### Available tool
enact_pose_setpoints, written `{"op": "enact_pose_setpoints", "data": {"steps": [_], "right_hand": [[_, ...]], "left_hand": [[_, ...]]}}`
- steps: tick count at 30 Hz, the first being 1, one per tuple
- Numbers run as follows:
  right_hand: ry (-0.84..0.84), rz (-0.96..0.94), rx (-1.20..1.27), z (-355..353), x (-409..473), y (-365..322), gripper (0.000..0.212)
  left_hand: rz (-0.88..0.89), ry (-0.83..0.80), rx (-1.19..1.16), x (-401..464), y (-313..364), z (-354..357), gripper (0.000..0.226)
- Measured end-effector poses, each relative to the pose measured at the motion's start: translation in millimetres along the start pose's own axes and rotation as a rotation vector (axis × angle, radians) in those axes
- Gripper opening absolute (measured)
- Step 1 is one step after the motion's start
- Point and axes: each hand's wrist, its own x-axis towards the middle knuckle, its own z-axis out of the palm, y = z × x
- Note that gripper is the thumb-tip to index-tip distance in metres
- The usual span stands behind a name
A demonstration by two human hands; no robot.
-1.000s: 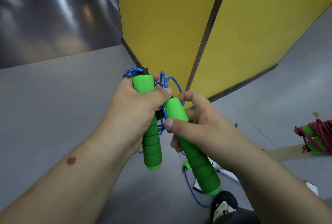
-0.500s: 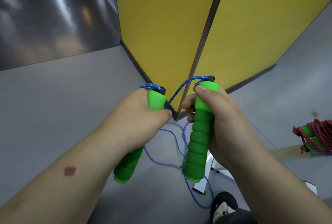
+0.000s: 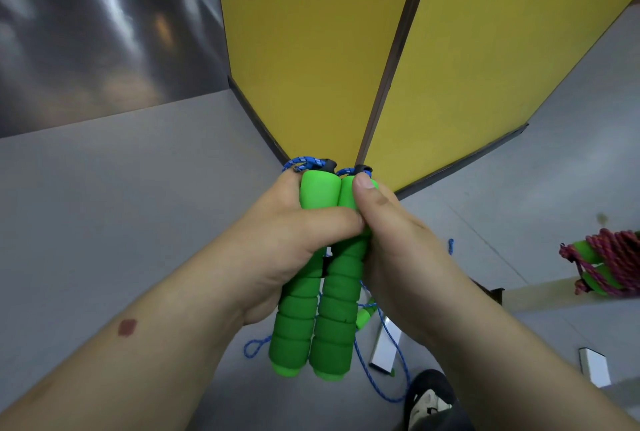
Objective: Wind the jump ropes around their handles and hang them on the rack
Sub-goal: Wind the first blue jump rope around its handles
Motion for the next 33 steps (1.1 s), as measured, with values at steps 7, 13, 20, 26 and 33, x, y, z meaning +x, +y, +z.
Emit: {"op": "enact_pose_setpoints", "data": {"steps": [7,13,20,26,33], "right_hand": [[0.022,-0.062,-0.221,1.0,-3.1,-2.6,0.041],[0.095,-0.286,-0.294,0.2,-8.2,-15.8,0.041],[-0.018,-0.385,-0.484,1.3,-12.4,-16.0,0.024],[0.043,-0.505,-0.659,2.6,-9.9,-10.7,0.028],[-0.061,-0.41,-0.688,-0.2,-13.9,-14.9,0.024]], "left_hand": [[0.094,-0.06,0.158,2.4,2.2,-6.3,0.021],[0.037,-0.213,0.388,-2.5,7.4,-9.0,0.03],[-0.059,-0.317,0.62,-5.7,8.7,-13.9,0.028],[-0.072,-0.344,0.664,-4.9,9.2,-16.3,0.023],[-0.053,-0.346,0.682,-2.3,10.3,-20.0,0.024]]}}
